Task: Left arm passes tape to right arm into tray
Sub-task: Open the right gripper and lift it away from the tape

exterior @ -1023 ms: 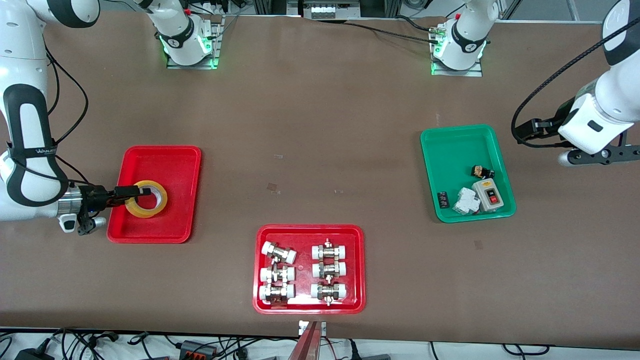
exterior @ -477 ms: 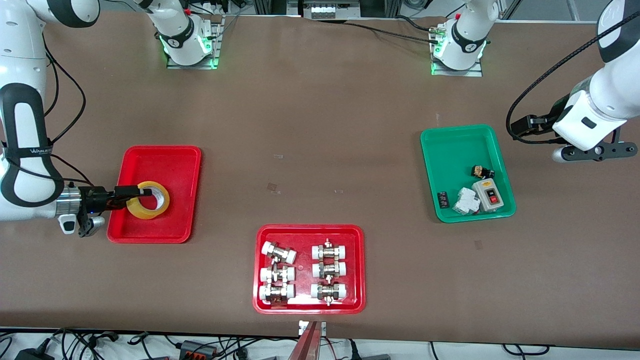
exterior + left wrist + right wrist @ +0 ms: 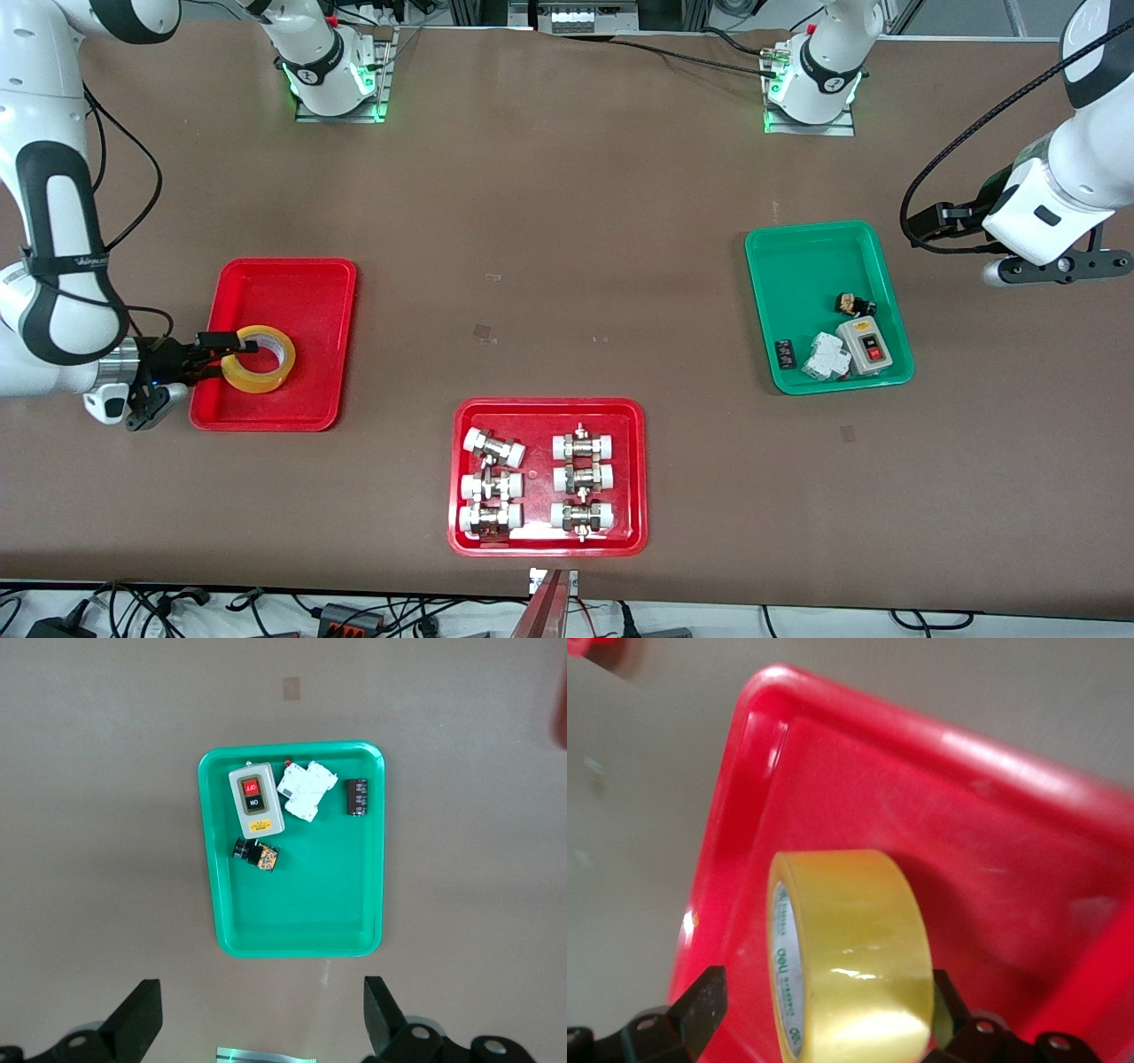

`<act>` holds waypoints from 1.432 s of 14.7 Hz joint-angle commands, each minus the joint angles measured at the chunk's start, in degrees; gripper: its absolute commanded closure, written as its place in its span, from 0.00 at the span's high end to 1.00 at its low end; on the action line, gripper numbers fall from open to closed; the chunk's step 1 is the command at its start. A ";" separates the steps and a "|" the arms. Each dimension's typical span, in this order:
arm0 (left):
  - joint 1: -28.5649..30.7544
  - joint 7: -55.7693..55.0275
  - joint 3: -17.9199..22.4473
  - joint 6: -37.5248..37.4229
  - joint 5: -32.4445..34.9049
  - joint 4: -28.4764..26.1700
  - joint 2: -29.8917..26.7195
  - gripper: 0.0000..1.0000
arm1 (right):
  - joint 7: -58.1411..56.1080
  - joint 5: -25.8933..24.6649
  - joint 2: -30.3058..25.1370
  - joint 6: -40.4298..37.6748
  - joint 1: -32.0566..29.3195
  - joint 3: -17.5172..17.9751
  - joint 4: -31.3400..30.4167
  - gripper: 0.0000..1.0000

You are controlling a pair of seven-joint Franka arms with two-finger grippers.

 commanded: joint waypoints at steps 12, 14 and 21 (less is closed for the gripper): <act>0.94 0.22 -0.53 0.24 -0.98 -1.23 -1.62 1.00 | 25.68 -17.28 -15.61 1.29 12.52 -0.07 0.26 1.00; 1.29 0.74 -0.44 0.59 -1.59 -1.31 -1.62 1.00 | 36.93 -16.84 -17.63 -2.48 12.87 -0.07 0.26 1.00; -13.20 0.66 14.41 1.56 -2.04 -3.16 -4.08 1.00 | 47.28 -17.80 -21.77 -21.46 12.61 -0.86 14.47 1.00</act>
